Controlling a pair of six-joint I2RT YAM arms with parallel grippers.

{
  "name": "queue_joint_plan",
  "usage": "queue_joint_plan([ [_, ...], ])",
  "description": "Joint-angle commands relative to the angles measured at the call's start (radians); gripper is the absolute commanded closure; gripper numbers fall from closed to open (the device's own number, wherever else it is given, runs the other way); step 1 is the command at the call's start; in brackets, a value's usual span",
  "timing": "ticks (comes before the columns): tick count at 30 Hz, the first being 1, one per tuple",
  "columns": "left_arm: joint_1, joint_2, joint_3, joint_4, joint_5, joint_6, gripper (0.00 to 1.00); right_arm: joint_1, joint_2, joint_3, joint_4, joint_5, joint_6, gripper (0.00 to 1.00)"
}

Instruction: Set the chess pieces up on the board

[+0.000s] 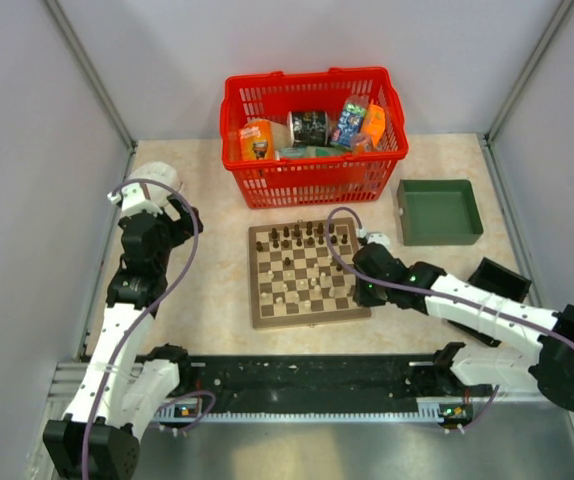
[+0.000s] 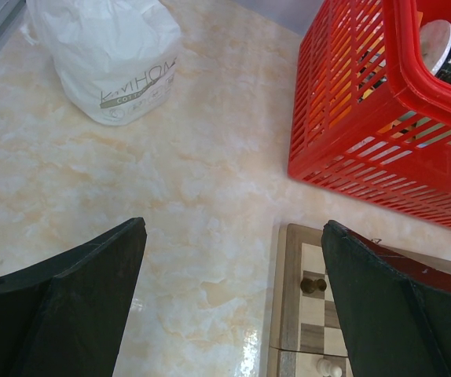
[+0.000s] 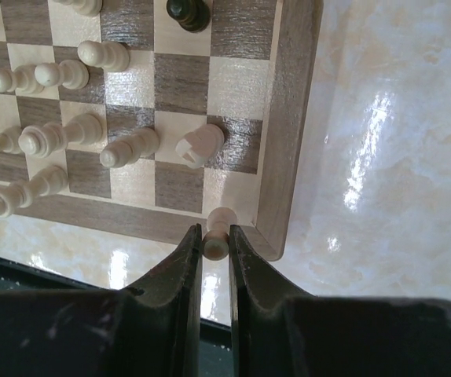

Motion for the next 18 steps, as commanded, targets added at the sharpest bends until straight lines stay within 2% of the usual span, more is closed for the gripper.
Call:
queue_joint_plan([
  [1,0.001,0.002,0.026,0.043,0.018,-0.002,0.01,0.024,0.029,-0.001,0.07,0.055,0.025,0.99],
  [10,0.001,0.001,0.02,0.043,0.004,0.004,0.01,0.029,0.044,-0.009,0.059,0.078,0.033,0.98],
  [18,0.001,0.018,0.016,0.052,0.015,-0.001,0.01,0.033,0.07,-0.006,0.073,0.081,0.031,0.93],
])
